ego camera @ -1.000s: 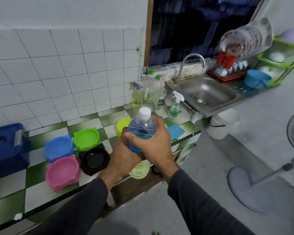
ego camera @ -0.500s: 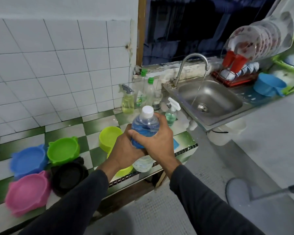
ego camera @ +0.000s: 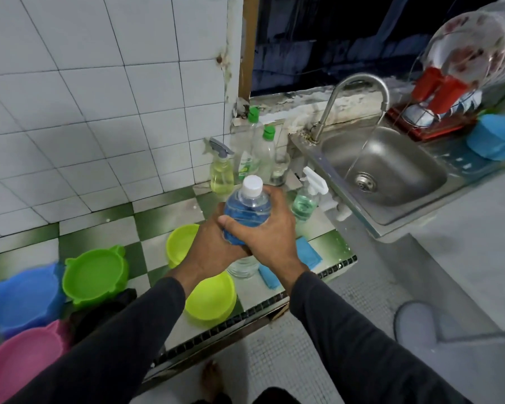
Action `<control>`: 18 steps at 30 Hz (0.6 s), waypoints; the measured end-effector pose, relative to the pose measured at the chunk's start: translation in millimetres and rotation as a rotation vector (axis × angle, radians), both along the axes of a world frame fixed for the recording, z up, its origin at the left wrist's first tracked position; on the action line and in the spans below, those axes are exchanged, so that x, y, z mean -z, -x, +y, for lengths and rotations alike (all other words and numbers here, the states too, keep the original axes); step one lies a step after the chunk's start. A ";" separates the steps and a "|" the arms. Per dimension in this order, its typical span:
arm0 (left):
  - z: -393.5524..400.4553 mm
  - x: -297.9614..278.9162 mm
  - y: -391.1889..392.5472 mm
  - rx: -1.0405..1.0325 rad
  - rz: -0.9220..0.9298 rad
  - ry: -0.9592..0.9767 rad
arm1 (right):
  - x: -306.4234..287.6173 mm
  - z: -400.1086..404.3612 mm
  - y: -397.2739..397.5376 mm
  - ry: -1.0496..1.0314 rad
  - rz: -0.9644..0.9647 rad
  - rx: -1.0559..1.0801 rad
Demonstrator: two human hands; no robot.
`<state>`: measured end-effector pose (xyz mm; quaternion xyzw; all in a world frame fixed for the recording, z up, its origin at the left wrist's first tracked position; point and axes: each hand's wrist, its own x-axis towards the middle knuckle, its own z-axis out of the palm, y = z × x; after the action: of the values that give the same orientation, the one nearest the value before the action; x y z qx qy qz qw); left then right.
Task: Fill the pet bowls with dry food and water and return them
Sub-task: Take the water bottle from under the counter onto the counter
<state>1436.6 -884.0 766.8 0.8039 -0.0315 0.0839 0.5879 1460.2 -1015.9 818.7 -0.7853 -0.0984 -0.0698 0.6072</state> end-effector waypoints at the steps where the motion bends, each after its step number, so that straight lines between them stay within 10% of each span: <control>1: 3.3 2.3 -5.7 0.009 0.000 -0.006 | 2.7 2.9 -5.5 -0.001 0.008 -0.003; 18: 23.4 61.0 -52.7 -0.073 0.122 -0.064 | 53.6 12.6 -64.7 0.085 0.076 -0.129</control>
<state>1489.2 -860.5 705.8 0.8266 0.0310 0.0549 0.5593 1524.9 -1003.3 765.0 -0.8044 -0.1285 0.0037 0.5800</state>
